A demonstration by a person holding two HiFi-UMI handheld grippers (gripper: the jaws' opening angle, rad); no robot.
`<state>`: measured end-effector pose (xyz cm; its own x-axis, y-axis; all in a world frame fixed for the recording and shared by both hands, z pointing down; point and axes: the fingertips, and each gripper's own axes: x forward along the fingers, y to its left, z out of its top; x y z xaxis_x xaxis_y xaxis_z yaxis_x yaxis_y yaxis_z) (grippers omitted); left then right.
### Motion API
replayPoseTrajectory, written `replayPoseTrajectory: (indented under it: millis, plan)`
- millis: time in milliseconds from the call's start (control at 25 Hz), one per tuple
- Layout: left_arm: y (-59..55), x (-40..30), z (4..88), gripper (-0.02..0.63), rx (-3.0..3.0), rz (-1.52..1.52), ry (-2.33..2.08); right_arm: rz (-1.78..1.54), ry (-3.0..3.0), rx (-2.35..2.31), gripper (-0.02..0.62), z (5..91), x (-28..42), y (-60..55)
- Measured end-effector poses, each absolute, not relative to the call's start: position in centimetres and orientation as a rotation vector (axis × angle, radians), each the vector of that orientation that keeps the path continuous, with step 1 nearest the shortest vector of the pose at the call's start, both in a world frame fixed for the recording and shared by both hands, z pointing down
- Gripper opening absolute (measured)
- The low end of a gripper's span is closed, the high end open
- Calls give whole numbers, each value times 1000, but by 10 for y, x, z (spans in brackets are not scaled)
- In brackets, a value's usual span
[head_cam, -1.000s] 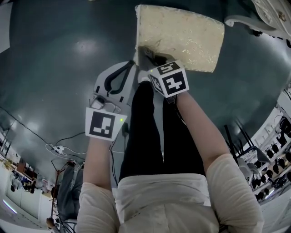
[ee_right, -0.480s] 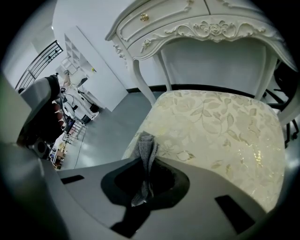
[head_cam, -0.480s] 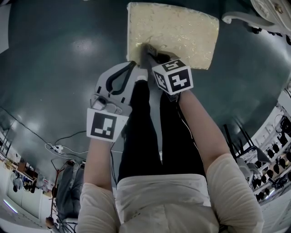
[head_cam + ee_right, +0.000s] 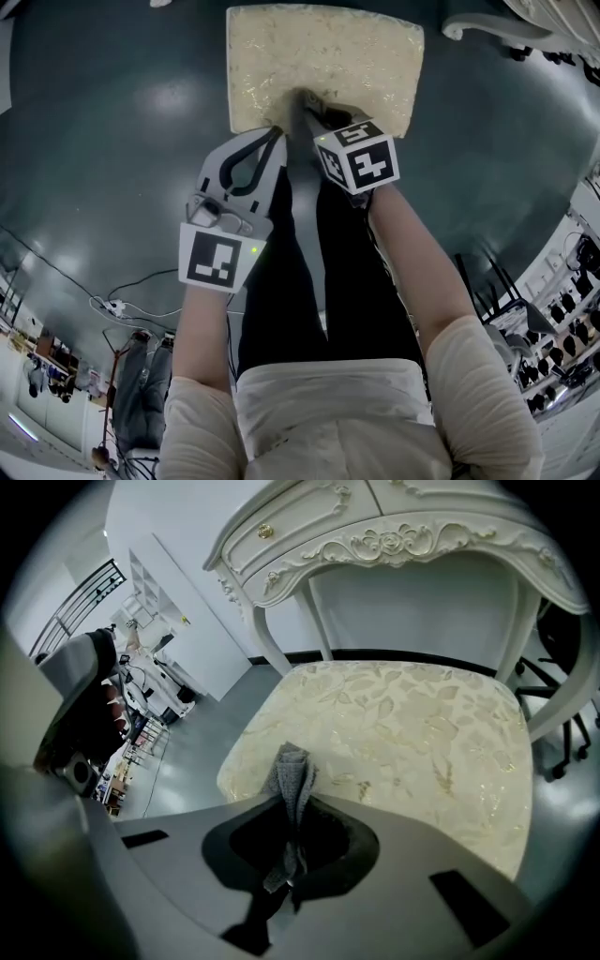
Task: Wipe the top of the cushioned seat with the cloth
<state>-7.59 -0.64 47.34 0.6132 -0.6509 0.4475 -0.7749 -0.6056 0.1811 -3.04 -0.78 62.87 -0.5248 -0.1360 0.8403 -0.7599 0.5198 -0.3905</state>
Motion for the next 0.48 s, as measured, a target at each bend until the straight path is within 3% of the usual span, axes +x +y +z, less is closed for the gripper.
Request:
replayPoseTrajectory:
  millis: [480]
  plan:
    - [-19, -13, 479, 3, 2508, 524, -1092, 1019, -1951, 768, 28, 629, 44, -16]
